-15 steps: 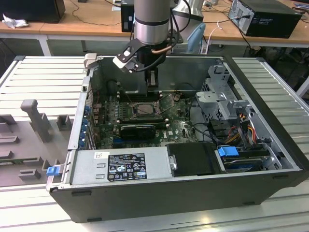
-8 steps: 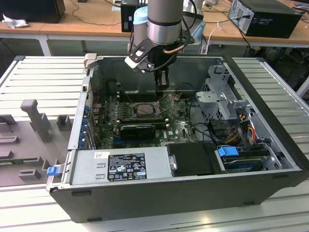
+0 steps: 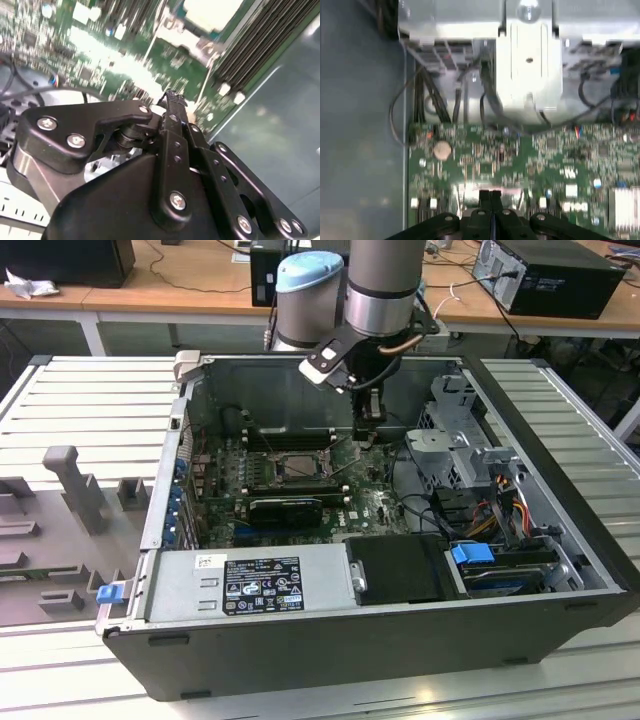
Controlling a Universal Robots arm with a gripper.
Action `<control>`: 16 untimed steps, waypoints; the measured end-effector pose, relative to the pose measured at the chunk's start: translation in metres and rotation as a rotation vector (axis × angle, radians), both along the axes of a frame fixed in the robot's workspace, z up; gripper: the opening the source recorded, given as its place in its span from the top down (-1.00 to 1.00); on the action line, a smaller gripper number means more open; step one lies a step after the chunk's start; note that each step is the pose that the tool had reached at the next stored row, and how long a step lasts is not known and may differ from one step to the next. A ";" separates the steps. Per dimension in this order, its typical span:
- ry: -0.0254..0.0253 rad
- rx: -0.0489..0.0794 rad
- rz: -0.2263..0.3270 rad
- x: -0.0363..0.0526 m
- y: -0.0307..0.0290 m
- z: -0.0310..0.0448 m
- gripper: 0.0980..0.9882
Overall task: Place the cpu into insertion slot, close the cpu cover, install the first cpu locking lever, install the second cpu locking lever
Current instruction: 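Close the cpu cover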
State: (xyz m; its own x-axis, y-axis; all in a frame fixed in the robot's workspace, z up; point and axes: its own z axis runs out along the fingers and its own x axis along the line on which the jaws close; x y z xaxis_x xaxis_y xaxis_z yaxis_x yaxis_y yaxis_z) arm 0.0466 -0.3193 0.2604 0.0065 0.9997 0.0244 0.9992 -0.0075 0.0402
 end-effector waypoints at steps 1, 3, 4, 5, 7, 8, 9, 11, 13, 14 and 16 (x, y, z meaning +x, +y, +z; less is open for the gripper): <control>0.0000 0.000 0.000 0.0065 0.0000 -0.0023 0.98; 0.0001 0.000 0.000 0.0152 -0.0001 -0.0064 0.98; 0.0000 0.000 0.000 0.0162 -0.0001 -0.0078 0.98; 0.0001 0.000 0.000 0.0164 0.0000 -0.0095 0.98; 0.0000 0.000 0.000 0.0162 -0.0001 -0.0129 0.98; 0.0001 0.000 0.000 0.0155 0.0000 -0.0140 0.98; 0.0007 0.000 0.000 0.0141 0.0000 -0.0143 0.98; 0.0010 0.000 0.000 0.0112 -0.0001 -0.0147 0.98; 0.0012 0.000 0.000 0.0104 -0.0001 -0.0147 0.98; 0.0012 0.000 0.000 0.0104 0.0000 -0.0148 0.98; 0.0012 0.000 0.000 0.0100 -0.0001 -0.0148 0.98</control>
State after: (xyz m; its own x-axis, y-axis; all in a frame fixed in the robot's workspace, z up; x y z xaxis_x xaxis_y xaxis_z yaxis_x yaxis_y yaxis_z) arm 0.0565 -0.3193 0.2457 0.0064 0.9997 0.0243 0.9992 -0.0073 0.0389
